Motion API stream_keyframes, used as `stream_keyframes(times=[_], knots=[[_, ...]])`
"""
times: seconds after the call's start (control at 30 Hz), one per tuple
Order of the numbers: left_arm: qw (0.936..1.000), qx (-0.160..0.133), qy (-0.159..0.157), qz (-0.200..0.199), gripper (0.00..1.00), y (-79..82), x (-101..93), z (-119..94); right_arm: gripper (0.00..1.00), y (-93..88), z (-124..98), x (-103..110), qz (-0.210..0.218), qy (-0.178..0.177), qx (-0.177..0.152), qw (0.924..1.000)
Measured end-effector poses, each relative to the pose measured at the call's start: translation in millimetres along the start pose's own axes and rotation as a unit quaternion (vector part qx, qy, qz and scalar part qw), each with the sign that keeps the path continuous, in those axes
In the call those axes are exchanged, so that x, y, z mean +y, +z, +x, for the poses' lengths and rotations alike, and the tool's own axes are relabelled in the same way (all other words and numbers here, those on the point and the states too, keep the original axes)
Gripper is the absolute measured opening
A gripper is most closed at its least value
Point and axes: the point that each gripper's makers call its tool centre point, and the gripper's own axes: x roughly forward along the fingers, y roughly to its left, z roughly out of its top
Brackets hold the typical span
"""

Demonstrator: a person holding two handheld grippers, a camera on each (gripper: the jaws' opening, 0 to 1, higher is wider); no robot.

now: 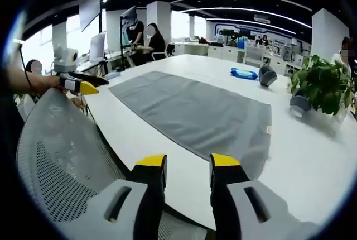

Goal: Fold the towel on the table until its edges align and the towel forms a compact rectangular stack.

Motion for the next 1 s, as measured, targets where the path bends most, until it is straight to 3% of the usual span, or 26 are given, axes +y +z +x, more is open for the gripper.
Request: stream_keyframes(times=[0.03, 0.07, 0.1, 0.13, 0.2, 0.27, 0.33, 0.4, 0.5, 0.57, 0.6, 0.67, 0.77, 0.87, 1.0], knots=[[0.9991, 0.008, -0.022, -0.036, 0.79, -0.5, -3.7, 1.4, 0.32, 1.6, 0.6, 3.8, 0.003, 0.013, -0.005, 0.9999], [0.9983, 0.009, -0.024, -0.053, 0.78, 3.0, 0.3, 3.4, 0.35, 2.9, 1.7, 10.8, -0.007, 0.041, -0.011, 0.9991], [0.9990, 0.003, -0.021, -0.038, 0.78, 8.9, 3.3, 4.7, 0.38, -0.3, 2.2, 15.1, 0.011, 0.065, -0.008, 0.9978], [0.9995, -0.001, -0.021, -0.024, 0.78, 14.4, 2.4, 5.9, 0.42, -0.4, 2.8, 13.1, 0.029, 0.066, -0.009, 0.9973], [0.9991, -0.028, -0.020, 0.025, 0.79, 38.5, 3.7, 10.9, 0.40, 7.8, 3.4, 9.8, 0.022, 0.087, -0.025, 0.9956], [0.9969, -0.066, -0.027, 0.033, 0.80, 66.0, 1.8, 18.8, 0.32, 14.3, 3.8, -8.0, -0.013, 0.071, -0.023, 0.9972], [0.9939, -0.098, -0.037, 0.035, 0.82, 90.5, -1.7, 29.6, 0.37, 19.7, 8.5, -26.5, -0.025, 0.049, -0.014, 0.9984], [0.9928, -0.101, -0.051, 0.039, 0.82, 102.5, -6.7, 42.6, 0.43, 17.4, 16.1, -44.6, 0.002, 0.040, 0.013, 0.9991], [0.9913, -0.099, -0.057, 0.066, 0.81, 113.7, -10.6, 72.4, 0.29, 26.6, 25.1, -63.1, 0.063, 0.048, -0.004, 0.9969], [0.9929, -0.078, -0.055, 0.072, 0.79, 106.2, -7.4, 91.4, 0.23, 24.6, 32.2, -79.8, 0.098, 0.037, -0.001, 0.9945], [0.9959, -0.053, -0.052, 0.051, 0.78, 94.8, -6.1, 105.8, 0.23, 22.4, 35.2, -86.3, 0.106, 0.030, 0.002, 0.9939], [0.9967, -0.051, -0.057, 0.029, 0.76, 85.4, -6.9, 124.3, 0.21, 14.7, 39.5, -96.1, 0.137, 0.020, 0.015, 0.9903], [0.9973, -0.045, -0.057, -0.006, 0.67, 65.6, -8.9, 143.4, 0.16, 4.5, 42.5, -106.0, 0.146, 0.011, 0.021, 0.9890], [0.9979, -0.036, -0.044, -0.029, 0.61, 40.4, -4.0, 152.8, 0.19, -11.0, 46.1, -108.7, 0.172, 0.005, 0.042, 0.9841], [0.9979, -0.021, -0.019, -0.058, 0.44, 9.8, 6.1, 145.2, 0.15, -26.7, 46.2, -109.0, 0.162, -0.005, 0.061, 0.9849]])
